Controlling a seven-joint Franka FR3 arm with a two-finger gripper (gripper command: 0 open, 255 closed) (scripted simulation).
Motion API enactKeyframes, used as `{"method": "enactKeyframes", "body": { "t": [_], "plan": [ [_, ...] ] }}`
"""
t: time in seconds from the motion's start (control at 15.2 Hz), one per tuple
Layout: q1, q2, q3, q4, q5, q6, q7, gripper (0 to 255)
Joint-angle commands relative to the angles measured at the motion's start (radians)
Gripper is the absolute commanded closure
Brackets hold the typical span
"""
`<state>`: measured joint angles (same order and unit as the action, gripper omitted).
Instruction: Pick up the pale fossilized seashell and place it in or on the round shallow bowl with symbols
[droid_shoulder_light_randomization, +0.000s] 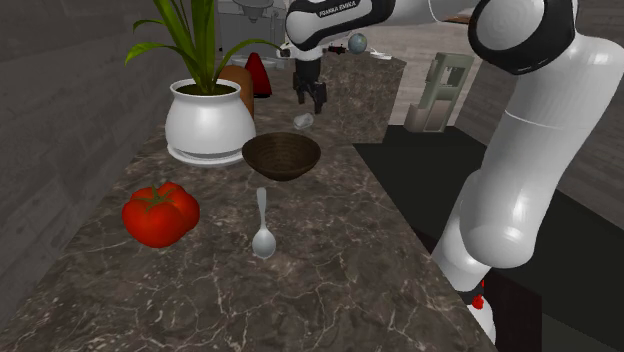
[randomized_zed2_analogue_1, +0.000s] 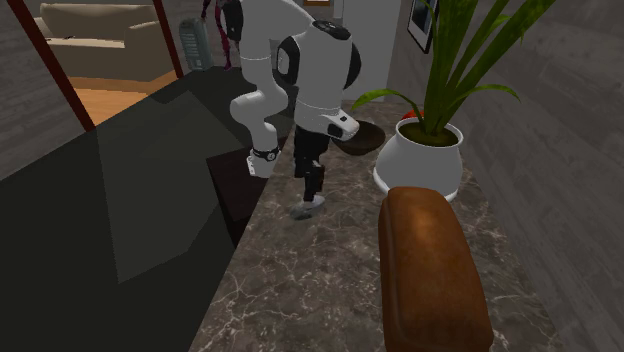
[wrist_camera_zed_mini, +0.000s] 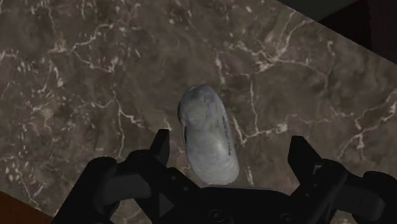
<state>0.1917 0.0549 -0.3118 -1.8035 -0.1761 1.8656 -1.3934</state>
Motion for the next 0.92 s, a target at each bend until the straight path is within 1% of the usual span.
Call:
{"method": "enactKeyframes", "body": {
  "t": [0.0,0.07,0.53,0.86],
  "plan": [
    [0.007,0.062,0.012,0.050,0.004,0.004,-0.113,0],
    [0.006,0.070,0.014,0.056,0.004,0.004,-0.125,0],
    [-0.004,0.088,0.008,-0.022,0.005,0.101,-0.125,0],
    [-0.004,0.088,0.008,-0.022,0.005,0.101,-0.125,0]
  ]
}}
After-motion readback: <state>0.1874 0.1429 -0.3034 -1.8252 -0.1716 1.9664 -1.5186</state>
